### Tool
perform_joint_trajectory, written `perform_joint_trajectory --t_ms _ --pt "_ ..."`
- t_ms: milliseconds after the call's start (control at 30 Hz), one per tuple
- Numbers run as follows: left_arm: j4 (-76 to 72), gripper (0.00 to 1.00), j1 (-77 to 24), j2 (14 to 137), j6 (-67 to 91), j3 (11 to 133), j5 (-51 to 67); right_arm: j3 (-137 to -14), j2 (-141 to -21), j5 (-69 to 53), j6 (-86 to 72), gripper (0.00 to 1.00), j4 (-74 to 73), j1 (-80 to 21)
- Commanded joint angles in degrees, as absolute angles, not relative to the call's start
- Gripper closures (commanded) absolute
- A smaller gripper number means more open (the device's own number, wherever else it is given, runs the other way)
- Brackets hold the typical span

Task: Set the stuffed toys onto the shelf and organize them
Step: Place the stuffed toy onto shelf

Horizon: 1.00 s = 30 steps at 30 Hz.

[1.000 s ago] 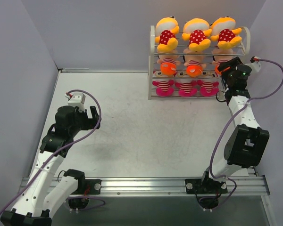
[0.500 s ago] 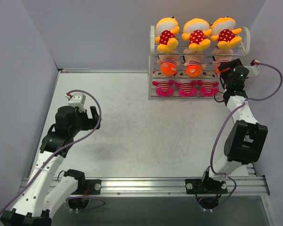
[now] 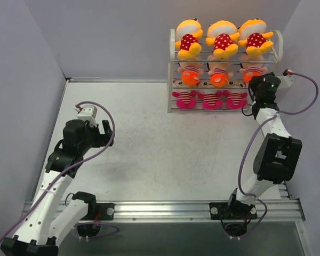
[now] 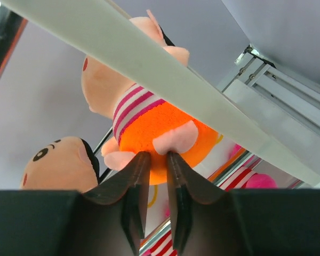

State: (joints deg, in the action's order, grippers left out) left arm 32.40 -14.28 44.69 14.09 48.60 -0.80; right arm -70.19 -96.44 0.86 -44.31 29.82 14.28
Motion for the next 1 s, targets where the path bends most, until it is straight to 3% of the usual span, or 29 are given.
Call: perform_joint_trajectory --t_ms 0,133,967 --pt "31.5 0.03 -14.6 44.5 13.0 48.8 -0.6 -70.2 -95.5 1.3 -44.4 0.85 33.0 14.8" --pt "31.5 0.03 -14.6 44.4 13.0 48.8 -0.6 -70.2 -95.1 1.1 -44.2 1.00 32.9 14.8" --pt "31.4 0.03 -14.6 43.8 13.0 48.8 -0.5 -68.7 -92.2 -6.9 -42.9 1.00 32.8 14.9"
